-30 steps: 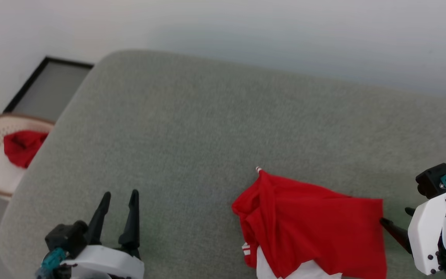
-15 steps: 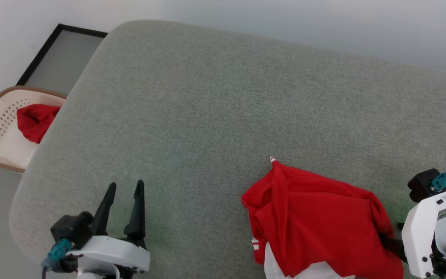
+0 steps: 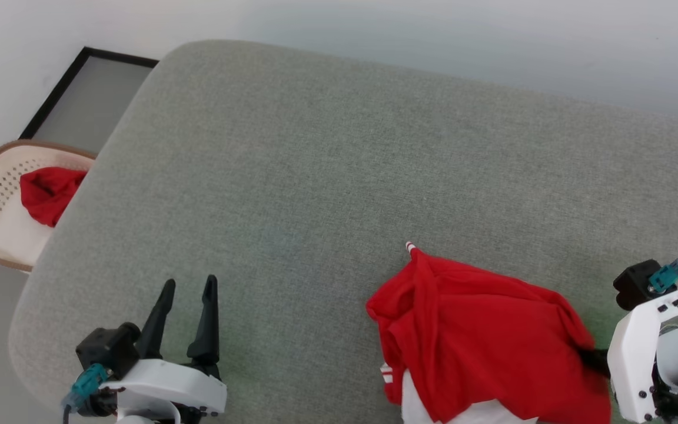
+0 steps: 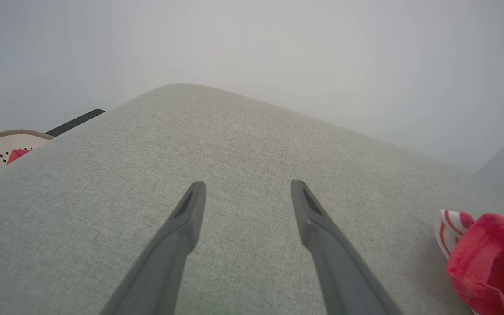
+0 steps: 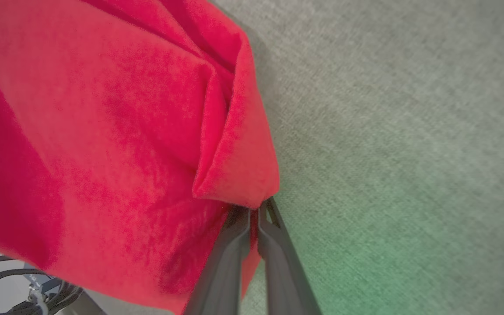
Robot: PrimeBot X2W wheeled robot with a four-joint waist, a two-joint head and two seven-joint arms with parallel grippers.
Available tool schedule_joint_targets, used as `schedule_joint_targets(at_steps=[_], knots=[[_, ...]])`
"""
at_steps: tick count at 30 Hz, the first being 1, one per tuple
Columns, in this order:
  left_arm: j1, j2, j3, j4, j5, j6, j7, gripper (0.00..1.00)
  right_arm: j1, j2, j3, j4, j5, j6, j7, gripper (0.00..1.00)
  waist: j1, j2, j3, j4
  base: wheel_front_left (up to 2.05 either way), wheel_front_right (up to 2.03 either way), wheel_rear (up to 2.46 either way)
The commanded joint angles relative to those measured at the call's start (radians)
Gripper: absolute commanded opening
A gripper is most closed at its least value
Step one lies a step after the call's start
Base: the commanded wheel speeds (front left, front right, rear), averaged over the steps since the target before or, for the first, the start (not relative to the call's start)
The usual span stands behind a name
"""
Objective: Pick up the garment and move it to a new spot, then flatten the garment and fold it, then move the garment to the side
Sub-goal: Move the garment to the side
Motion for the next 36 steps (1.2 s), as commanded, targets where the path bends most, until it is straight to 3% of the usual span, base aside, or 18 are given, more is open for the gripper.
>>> schedule_joint_targets(at_steps=[1,16,36], knots=[[-0.002,-0.001,0.002,0.0,0.008,-0.004,-0.001,1.0,-0.012,-0.014,0.0,0.014,-0.015,-0.002,-0.004,0.0,0.0,0.0,-0.004,-0.003,0.0,0.0,0.0],[0.027,0.012,0.006,-0.007,0.018,-0.007,-0.001,1.0,-0.099,-0.075,-0.016,0.073,-0.044,-0.002,-0.082,0.0,0.0,0.0,-0.055,-0.054,0.0,0.0,0.0],[-0.01,0.031,-0.033,-0.051,0.032,-0.008,-0.001,1.0,-0.303,-0.326,-0.072,0.224,-0.133,-0.002,-0.165,0.0,0.0,0.0,0.005,-0.187,0.0,0.0,0.0]])
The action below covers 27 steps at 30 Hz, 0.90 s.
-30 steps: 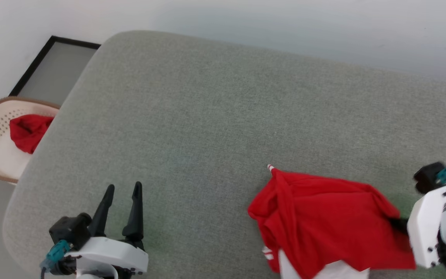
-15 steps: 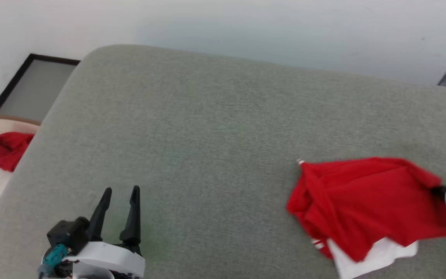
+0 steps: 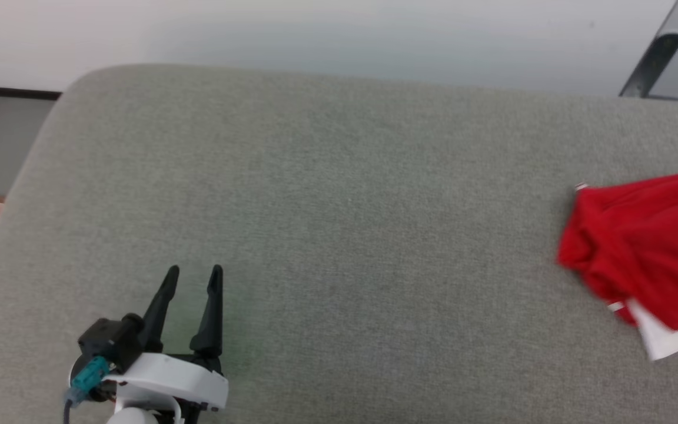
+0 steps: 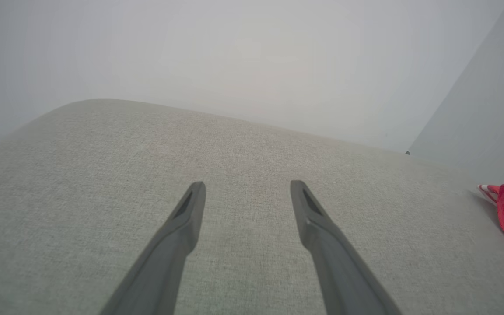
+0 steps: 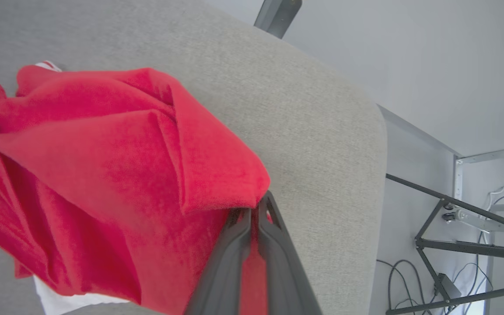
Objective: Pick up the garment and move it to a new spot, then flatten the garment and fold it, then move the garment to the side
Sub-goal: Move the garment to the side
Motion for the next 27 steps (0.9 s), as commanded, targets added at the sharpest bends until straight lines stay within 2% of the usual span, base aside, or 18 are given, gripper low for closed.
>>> schedule_joint_targets(at_steps=[1,8,12,21,27], knots=[[-0.011,0.001,-0.004,-0.001,0.007,-0.004,0.0,1.0,-0.017,-0.013,-0.003,0.011,-0.014,-0.001,-0.014,0.0,0.0,0.0,0.022,-0.017,0.0,0.0,0.0],[-0.037,0.007,-0.016,-0.02,0.007,-0.004,0.0,1.0,-0.1,-0.074,-0.027,0.124,-0.117,-0.001,-0.087,0.0,0.0,0.0,0.071,-0.036,0.0,0.0,0.0],[-0.041,0.009,-0.021,-0.025,0.005,-0.004,0.0,1.0,-0.132,-0.08,-0.062,0.192,-0.198,-0.001,-0.106,0.0,0.0,0.0,0.097,-0.04,0.0,0.0,0.0],[-0.059,0.018,-0.033,-0.026,0.0,-0.003,0.0,1.0,-0.154,-0.034,-0.179,0.327,-0.402,-0.001,-0.105,0.0,0.0,0.0,0.132,-0.039,0.0,0.0,0.0],[-0.066,0.024,-0.039,-0.022,0.0,-0.003,0.0,1.0,-0.127,0.016,-0.245,0.374,-0.477,-0.001,-0.112,0.0,0.0,0.0,0.141,-0.037,0.0,0.0,0.0]])
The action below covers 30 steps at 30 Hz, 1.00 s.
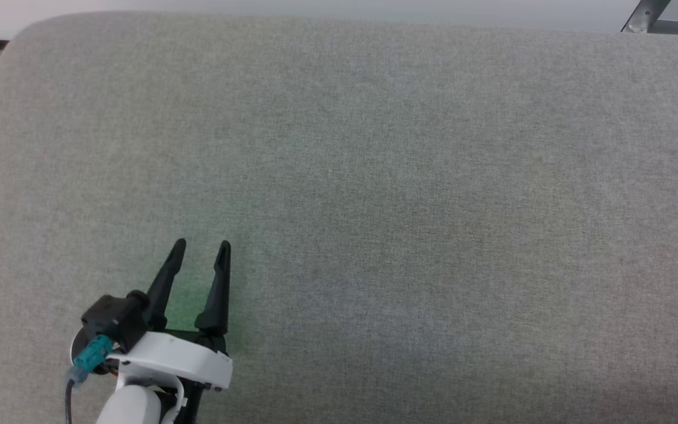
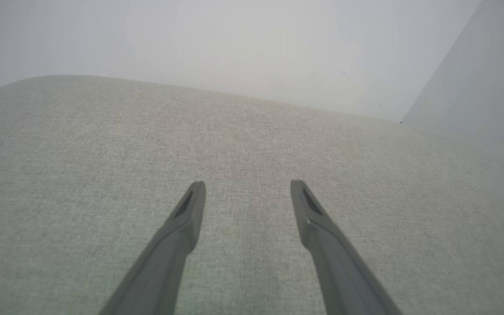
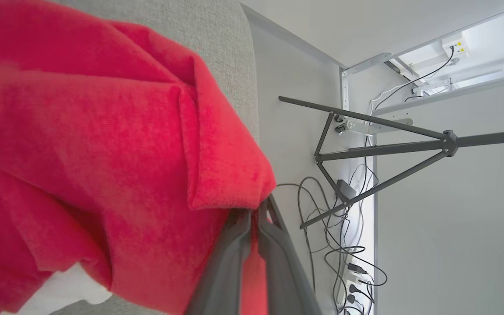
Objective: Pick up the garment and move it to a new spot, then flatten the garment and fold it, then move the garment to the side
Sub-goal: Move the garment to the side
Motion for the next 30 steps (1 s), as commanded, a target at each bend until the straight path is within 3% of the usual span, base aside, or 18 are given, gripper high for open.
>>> schedule_joint_targets(at_steps=[1,6,8,9,10,21,30], knots=[[-0.012,0.003,0.0,0.001,-0.005,-0.002,0.0,1.0,0.017,0.011,-0.017,0.01,-0.013,-0.001,-0.006,0.0,0.0,0.0,0.002,0.001,0.0,0.0,0.0],[-0.02,0.006,-0.008,0.007,-0.004,-0.002,0.0,1.0,0.014,0.051,-0.081,0.036,-0.062,-0.001,-0.024,0.0,0.0,0.0,0.003,0.004,0.0,0.0,0.0],[-0.02,0.007,-0.009,0.01,-0.003,-0.002,0.0,1.0,0.013,0.065,-0.099,0.033,-0.083,-0.001,-0.04,0.35,0.0,0.0,0.0,0.004,0.0,0.0,0.0],[-0.019,0.007,-0.009,0.012,-0.003,-0.002,0.0,1.0,0.012,0.071,-0.107,0.029,-0.1,-0.001,-0.048,0.83,0.0,0.0,-0.003,0.003,0.0,0.0,0.0],[-0.018,0.007,-0.007,0.014,-0.003,-0.002,0.0,1.0,0.009,0.078,-0.116,0.028,-0.111,-0.001,-0.053,1.0,0.0,0.0,-0.007,0.002,0.0,0.0,0.0],[0.021,0.011,0.009,0.025,-0.004,-0.002,0.0,1.0,0.033,0.154,-0.176,-0.005,-0.16,-0.001,-0.095,1.0,0.0,0.0,-0.092,-0.017,0.0,0.0,0.0],[0.06,0.013,0.037,0.017,-0.005,-0.002,0.0,1.0,0.09,0.243,-0.176,-0.099,-0.13,-0.001,-0.248,1.0,0.0,0.0,-0.171,-0.041,0.0,0.0,0.0]])
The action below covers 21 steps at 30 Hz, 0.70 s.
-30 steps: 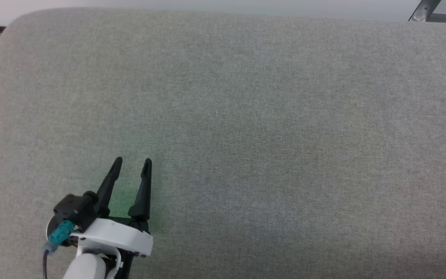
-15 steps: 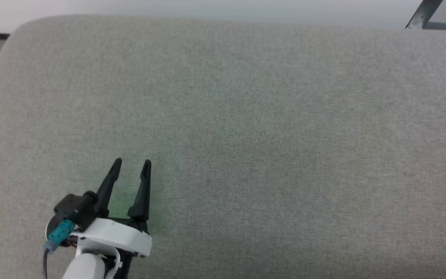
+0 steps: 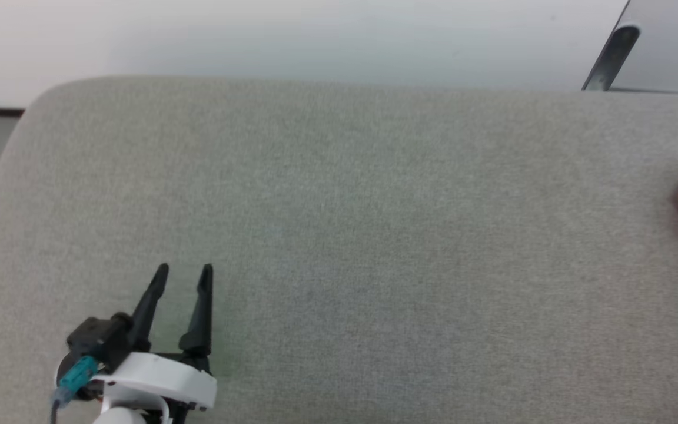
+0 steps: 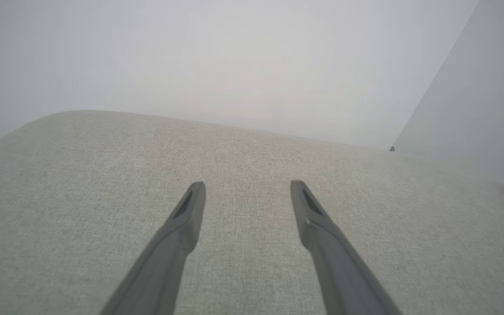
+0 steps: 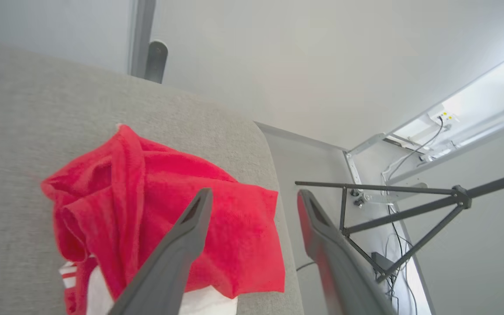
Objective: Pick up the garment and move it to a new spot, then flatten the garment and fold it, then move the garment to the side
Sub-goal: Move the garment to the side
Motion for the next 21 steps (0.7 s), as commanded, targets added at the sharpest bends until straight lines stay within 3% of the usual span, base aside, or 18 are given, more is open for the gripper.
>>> schedule_joint_targets(at_steps=[1,15,21], knots=[[0.009,0.001,0.007,-0.004,0.001,-0.002,0.0,1.0,0.023,0.004,0.008,-0.009,-0.001,-0.001,-0.015,1.0,0.0,-0.0001,-0.033,-0.016,0.0,0.0,0.0],[0.114,-0.006,0.102,-0.034,0.035,-0.002,0.0,1.0,0.266,0.254,0.074,-0.225,0.043,-0.001,-0.382,1.0,0.0,-0.0001,-0.178,-0.063,0.0,0.0,0.0],[0.136,0.009,0.123,-0.039,0.048,-0.002,0.0,1.0,0.362,0.317,0.091,-0.26,0.068,-0.001,-0.481,1.0,0.0,-0.0001,-0.214,-0.058,0.0,0.0,0.0]])
